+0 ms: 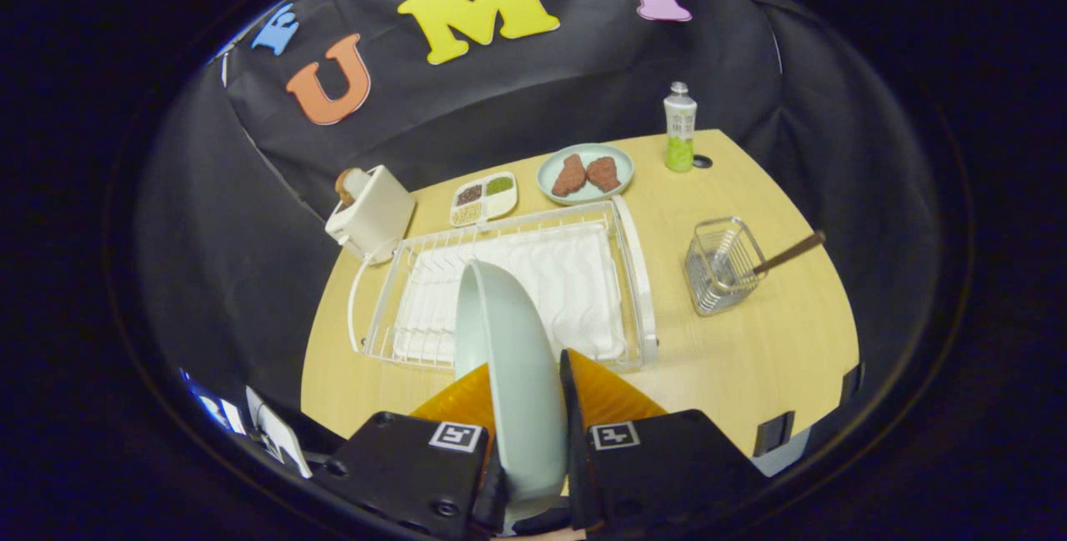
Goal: Take the plate from the dish rack, then take the spoon from the basket and place it into the plate.
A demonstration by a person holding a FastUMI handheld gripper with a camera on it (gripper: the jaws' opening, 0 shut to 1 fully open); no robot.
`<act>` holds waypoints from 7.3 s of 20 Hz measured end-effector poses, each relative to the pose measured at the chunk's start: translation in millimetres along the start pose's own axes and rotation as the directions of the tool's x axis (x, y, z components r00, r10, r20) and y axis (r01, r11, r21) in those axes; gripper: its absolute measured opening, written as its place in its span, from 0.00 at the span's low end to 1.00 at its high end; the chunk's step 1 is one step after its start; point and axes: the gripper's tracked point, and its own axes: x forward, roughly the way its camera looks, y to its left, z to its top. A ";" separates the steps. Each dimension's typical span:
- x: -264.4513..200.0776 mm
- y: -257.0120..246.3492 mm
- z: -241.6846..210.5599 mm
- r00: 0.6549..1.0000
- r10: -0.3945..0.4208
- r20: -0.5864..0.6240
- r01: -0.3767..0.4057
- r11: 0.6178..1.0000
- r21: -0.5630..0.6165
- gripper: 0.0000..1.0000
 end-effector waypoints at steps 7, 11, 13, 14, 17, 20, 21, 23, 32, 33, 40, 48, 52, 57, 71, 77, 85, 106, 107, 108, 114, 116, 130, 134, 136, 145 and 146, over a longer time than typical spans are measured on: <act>40.7 -26.4 -76.7 0.990 0.099 -0.096 -0.091 0.992 0.083 0.34; 68.0 -34.9 -98.1 0.983 0.150 -0.109 -0.135 0.981 0.138 0.34; 74.7 -34.5 -105.1 0.976 0.186 -0.118 -0.165 0.973 0.163 0.34; 77.9 -35.1 -106.7 0.973 0.197 -0.121 -0.175 0.970 0.172 0.34; 87.6 -30.7 -111.4 0.964 0.240 -0.118 -0.216 0.959 0.184 0.34; 95.1 -25.6 -114.5 0.951 0.284 -0.124 -0.258 0.948 0.189 0.34; 97.6 -24.9 -116.7 0.947 0.295 -0.130 -0.266 0.943 0.200 0.34; 103.0 -29.4 -118.1 0.944 0.298 -0.142 -0.264 0.940 0.216 0.36; 111.8 -59.3 -114.6 0.962 0.222 -0.160 -0.190 0.963 0.193 0.54; 112.1 -64.0 -112.0 0.968 0.199 -0.150 -0.173 0.970 0.173 0.56; 87.2 -84.1 -91.6 0.991 0.134 -0.025 -0.133 0.989 0.063 0.70; 24.6 -133.7 -47.2 0.924 0.014 0.383 0.039 0.991 -0.130 0.98; -14.6 -170.5 -23.5 0.782 -0.059 0.620 0.208 0.963 -0.171 0.99; -17.4 -209.5 2.6 0.667 -0.082 0.741 0.255 0.959 -0.124 0.99; 64.2 -250.0 109.7 0.716 -0.020 0.698 0.108 0.991 -0.083 0.98; 64.6 -233.4 120.7 0.720 0.022 0.694 0.066 0.993 -0.100 0.74; 57.8 -224.8 127.4 0.719 0.017 0.695 0.059 0.995 -0.086 0.25; -74.3 -161.8 138.2 0.581 0.013 0.814 0.175 0.975 -0.140 0.13; -83.0 -149.7 128.1 0.580 0.033 0.814 0.169 0.973 -0.160 0.12; -88.2 -137.5 118.2 0.582 0.056 0.811 0.155 0.972 -0.179 0.12; -88.0 -71.0 50.7 0.626 0.179 0.759 0.051 0.962 -0.269 0.12; -74.6 -52.3 28.2 0.648 0.214 0.731 0.012 0.957 -0.291 0.12; 42.9 17.1 -73.8 0.758 0.295 0.582 -0.168 0.950 -0.264 0.12; 48.9 23.5 -85.8 0.760 0.341 0.553 -0.249 0.939 -0.236 0.12; 51.5 17.3 -85.7 0.772 0.333 0.541 -0.234 0.941 -0.244 0.13; 32.9 -23.0 -59.7 0.741 0.224 0.633 -0.077 0.965 -0.251 0.78; 29.6 -26.8 -56.7 0.734 0.213 0.645 -0.060 0.966 -0.250 0.86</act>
